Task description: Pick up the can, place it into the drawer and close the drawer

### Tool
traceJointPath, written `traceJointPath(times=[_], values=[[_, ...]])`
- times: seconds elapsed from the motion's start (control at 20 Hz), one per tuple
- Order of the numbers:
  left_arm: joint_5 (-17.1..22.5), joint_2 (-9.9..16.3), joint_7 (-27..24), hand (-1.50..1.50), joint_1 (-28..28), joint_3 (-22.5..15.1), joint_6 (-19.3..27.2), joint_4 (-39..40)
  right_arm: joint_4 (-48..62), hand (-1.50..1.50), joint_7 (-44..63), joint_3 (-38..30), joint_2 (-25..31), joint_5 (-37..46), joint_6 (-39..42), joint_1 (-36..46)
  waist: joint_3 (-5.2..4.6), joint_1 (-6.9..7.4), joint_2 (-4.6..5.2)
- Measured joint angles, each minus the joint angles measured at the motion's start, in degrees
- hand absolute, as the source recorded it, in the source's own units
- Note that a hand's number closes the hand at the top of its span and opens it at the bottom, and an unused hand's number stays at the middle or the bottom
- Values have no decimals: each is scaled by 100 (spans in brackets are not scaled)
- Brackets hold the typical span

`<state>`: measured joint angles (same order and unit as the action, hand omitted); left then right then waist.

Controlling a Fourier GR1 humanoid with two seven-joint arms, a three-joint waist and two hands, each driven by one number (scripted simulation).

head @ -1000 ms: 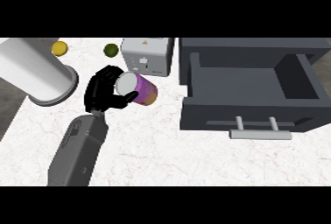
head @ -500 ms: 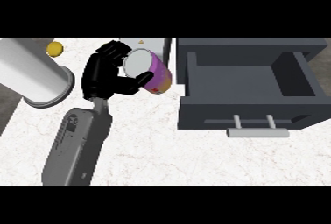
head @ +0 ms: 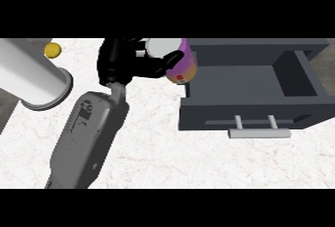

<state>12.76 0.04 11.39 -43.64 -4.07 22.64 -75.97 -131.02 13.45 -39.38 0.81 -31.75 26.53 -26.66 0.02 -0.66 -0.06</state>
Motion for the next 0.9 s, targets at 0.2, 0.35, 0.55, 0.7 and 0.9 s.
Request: traceJointPath(times=[0.2, 0.35, 0.55, 0.7, 0.9], values=[[110, -2, -52, 150, -633, -68, 273, 583, -109, -150, 140, 20, 7, -17, -79, 94, 0, -35, 12], [247, -3, -107, 150, -1046, -245, 599, 921, -102, -150, 220, -8, 29, -71, -41, 115, 0, -59, 14], [482, -3, -257, 150, -1620, -357, 830, 1484, -119, -150, 253, 30, 18, 6, -96, 212, 0, -80, 20], [694, -4, -346, 150, -1971, -459, 971, 1869, -63, -150, 156, 119, -28, 101, -80, 233, 2, -91, 23], [998, -4, -526, 150, -2497, -541, 1067, 2503, 9, -150, 110, 155, 7, 135, -65, 267, 2, -138, 33]])
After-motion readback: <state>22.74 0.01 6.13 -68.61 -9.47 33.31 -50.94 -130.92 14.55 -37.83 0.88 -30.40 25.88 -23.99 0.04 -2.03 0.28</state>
